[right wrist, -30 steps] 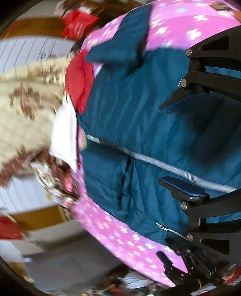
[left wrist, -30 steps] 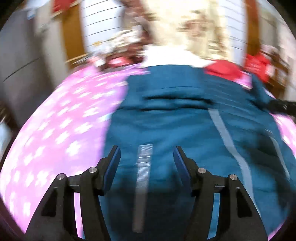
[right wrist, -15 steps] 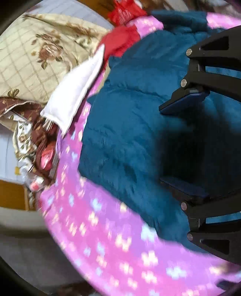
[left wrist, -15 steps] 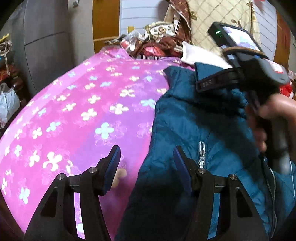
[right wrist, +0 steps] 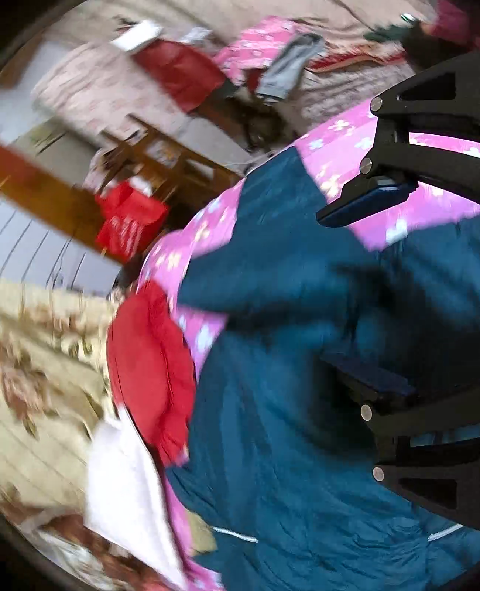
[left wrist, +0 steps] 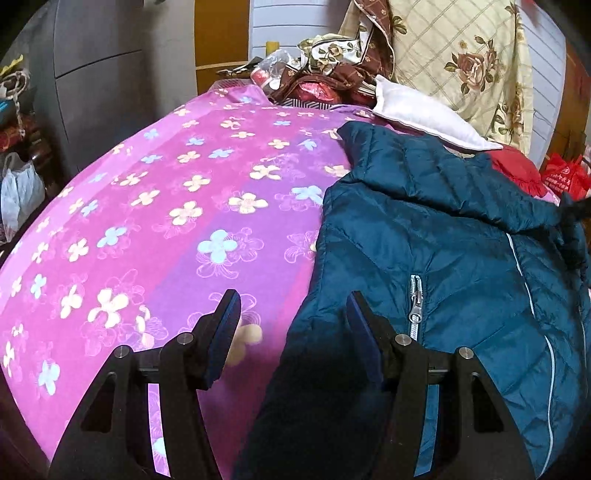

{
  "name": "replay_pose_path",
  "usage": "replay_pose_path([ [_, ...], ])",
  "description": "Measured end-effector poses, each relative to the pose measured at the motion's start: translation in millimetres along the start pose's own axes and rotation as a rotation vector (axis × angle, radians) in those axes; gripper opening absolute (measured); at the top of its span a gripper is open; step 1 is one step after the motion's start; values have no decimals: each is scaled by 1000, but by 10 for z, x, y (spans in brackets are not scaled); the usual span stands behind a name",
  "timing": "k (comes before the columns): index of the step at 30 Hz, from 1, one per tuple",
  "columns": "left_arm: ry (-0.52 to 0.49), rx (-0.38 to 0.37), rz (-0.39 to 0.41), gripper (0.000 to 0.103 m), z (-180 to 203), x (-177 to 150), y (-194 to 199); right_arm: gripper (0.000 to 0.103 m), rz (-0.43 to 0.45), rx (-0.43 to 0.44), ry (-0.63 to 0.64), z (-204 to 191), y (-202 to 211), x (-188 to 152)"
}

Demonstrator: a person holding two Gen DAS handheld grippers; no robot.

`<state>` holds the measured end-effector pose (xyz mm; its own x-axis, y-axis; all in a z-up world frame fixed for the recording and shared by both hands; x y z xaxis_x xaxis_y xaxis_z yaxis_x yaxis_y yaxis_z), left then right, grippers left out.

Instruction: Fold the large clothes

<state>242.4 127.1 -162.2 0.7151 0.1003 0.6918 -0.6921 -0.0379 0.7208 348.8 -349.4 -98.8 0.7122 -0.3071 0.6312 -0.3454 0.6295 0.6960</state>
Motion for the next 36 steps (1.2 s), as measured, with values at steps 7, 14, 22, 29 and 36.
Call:
replay_pose_path([
  [7, -13, -12, 33, 59, 49, 5, 220, 68, -63, 355, -103, 462, 46, -287],
  [14, -29, -60, 73, 59, 206, -22, 532, 68, -118, 452, -334, 1481, -382, -658],
  [22, -42, -161, 97, 59, 575, -126, 621, 68, -193, 611, -659, 2597, -1146, -907],
  [29, -78, -161, 87, 59, 753, -201, 409, 67, -216, 684, -759, 2638, -1733, -826],
  [36, -99, -154, -8, 59, 814, -317, 88, 66, -189, 675, -811, 2654, -2184, -515],
])
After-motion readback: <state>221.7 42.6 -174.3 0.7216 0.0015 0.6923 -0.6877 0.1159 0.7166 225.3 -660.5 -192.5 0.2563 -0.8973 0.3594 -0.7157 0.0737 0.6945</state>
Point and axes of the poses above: each gripper's, at about its wrist camera, not at the fingertips, and y roughly against the way its jaws point, z to its right, x to its top, the point moved 3 cm from there along -y, roughly the way its jaws point, and after that the axes turned 2 degrees about x, right-handed, at the moved point
